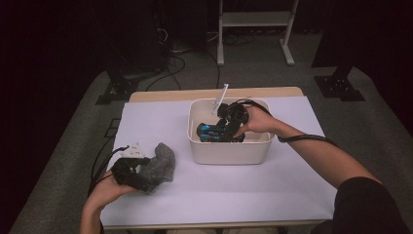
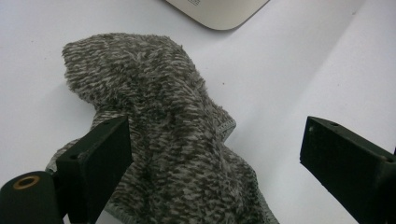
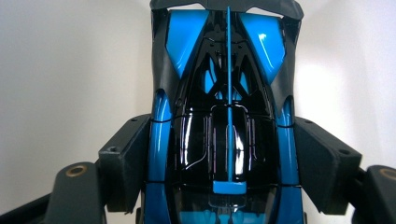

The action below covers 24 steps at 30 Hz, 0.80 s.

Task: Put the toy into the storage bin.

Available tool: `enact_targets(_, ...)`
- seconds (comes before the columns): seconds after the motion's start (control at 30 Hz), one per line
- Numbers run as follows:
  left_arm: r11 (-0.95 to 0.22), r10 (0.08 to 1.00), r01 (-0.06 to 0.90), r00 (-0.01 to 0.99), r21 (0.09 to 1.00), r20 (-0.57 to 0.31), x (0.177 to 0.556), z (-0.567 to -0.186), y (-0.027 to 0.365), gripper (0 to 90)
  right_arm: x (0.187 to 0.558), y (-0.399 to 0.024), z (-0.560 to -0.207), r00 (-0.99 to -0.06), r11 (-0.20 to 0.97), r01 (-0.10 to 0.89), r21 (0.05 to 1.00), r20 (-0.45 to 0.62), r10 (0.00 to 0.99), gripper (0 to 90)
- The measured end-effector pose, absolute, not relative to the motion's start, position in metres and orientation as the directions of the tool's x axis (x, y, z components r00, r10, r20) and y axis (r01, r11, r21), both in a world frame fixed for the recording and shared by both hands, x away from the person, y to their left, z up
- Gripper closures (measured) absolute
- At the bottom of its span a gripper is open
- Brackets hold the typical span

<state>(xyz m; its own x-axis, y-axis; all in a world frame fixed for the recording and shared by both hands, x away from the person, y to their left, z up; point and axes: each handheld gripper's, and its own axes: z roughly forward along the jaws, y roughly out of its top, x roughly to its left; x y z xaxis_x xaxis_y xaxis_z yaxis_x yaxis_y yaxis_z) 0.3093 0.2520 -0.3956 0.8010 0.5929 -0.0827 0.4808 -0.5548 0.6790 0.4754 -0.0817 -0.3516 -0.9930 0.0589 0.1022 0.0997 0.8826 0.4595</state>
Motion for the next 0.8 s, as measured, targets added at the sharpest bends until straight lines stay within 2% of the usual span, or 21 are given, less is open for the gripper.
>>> enact_targets(0.27, -0.552, 0.595, 0.483, 0.799, 0.680, -0.085, 0.310, -0.395, 0.255, 8.2, 0.476, -0.076, -0.355, -0.994, 0.908, 0.083, 0.411, 0.096, 0.047, 25.2)
enact_targets(0.53, -0.547, 0.597, 0.485, 0.797, 0.682, -0.088, 0.309, -0.395, 0.256, 8.2, 0.476, -0.066, -0.352, -0.996, 0.910, 0.065, 0.410, 0.089, 0.031, 25.2)
enact_targets(0.8, -0.544, 0.601, 0.486, 0.795, 0.684, -0.086, 0.307, -0.394, 0.260, 8.2, 0.475, -0.055, -0.369, -0.994, 0.935, 0.050, 0.352, 0.113, 0.011, 25.1)
